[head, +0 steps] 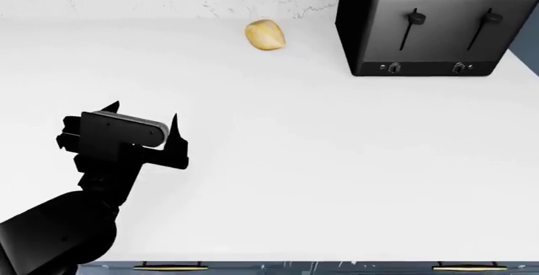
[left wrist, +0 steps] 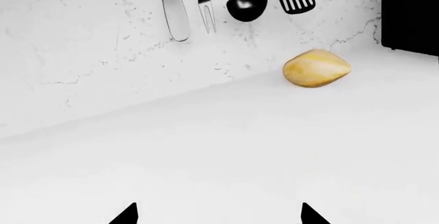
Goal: A wet mug is on the counter and needs to be dried. Pick it up and place it upside down in the open cabinet.
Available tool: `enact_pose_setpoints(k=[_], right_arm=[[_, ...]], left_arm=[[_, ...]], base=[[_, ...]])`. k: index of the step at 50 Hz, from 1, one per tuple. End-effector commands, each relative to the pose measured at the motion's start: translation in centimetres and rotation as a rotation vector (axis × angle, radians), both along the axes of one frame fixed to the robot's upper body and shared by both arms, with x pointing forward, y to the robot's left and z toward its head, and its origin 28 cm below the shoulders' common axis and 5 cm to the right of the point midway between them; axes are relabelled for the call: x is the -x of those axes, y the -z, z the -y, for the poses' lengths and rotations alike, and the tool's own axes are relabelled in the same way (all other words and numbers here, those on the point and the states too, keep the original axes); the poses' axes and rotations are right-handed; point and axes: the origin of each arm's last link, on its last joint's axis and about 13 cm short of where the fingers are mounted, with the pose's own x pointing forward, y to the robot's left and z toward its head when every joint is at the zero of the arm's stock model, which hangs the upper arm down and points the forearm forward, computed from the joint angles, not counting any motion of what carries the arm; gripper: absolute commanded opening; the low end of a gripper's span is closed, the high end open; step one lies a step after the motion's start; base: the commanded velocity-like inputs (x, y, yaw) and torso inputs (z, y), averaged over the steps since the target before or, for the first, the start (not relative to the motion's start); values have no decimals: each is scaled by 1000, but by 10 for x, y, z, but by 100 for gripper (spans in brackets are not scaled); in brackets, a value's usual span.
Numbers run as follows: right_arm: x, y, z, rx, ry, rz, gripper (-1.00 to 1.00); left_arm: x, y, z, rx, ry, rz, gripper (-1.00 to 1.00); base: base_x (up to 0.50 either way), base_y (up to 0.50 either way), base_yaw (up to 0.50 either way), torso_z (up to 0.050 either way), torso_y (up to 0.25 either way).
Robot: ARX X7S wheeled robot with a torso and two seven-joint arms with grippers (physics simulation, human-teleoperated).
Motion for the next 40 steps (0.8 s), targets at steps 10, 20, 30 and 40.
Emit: enact_pose_setpoints(k=[10, 20, 30, 40], right_arm=[[-2, 0, -3, 23, 7, 11, -100], [-16, 11, -7, 21, -17, -23, -100], [-28, 21, -11, 12, -41, -58, -100], [-28, 21, -13, 15, -40, -51, -100]], left_arm=[[0, -1, 0, 3, 13, -3, 100], [0, -2, -2, 5, 9, -4, 100], [-1, 1, -3, 7, 6, -11, 100], [-1, 2, -4, 2, -8, -9, 100]], base=[[-1, 0, 0, 0, -2], [0, 0, 0, 0, 0], [2, 0, 0, 0, -3], [6, 0, 1, 0, -91]])
